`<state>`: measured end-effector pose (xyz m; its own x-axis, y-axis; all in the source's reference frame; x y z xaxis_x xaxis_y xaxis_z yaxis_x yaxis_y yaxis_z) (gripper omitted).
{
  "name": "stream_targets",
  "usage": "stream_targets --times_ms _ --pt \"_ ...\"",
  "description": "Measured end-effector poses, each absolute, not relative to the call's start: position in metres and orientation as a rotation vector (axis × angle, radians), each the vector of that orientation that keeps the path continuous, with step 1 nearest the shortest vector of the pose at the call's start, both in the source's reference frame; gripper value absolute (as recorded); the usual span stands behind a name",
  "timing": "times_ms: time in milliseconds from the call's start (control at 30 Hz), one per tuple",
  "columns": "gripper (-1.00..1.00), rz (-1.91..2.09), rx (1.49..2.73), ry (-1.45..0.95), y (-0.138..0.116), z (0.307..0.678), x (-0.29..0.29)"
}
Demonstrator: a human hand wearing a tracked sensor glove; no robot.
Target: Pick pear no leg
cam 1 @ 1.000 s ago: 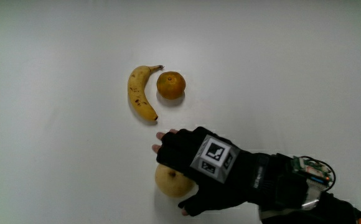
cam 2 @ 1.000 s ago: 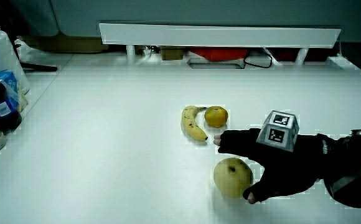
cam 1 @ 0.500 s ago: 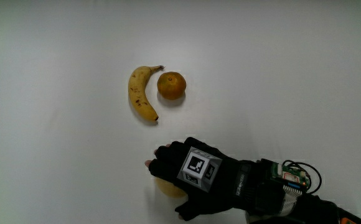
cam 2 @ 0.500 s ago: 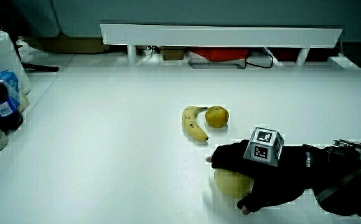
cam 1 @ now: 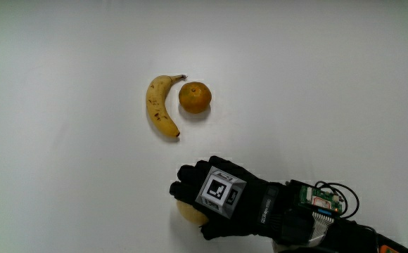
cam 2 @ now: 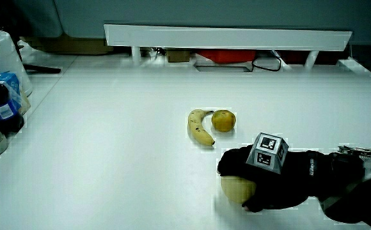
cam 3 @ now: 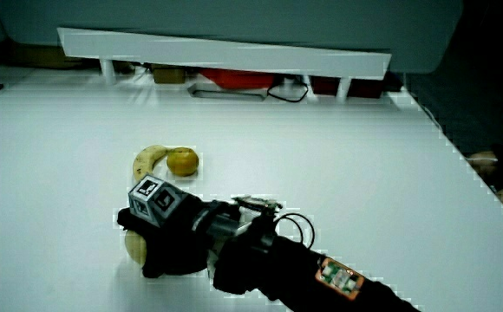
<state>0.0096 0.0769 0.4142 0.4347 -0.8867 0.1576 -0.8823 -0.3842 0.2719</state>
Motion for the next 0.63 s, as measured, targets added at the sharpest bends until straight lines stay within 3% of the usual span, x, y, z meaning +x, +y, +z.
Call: stream_targets --times_ms 67,400,533,633 --pt "1.0 -0.052 2.396 -1.525 0.076 0.415 0.01" --pt "1.0 0.16 2.386 -1.483 0.07 0.416 0.015" --pt "1.0 0.477 2.342 -1.379 0.055 0.408 0.02" --pt "1.0 0.466 2.384 -1.343 0.037 0.401 0.027"
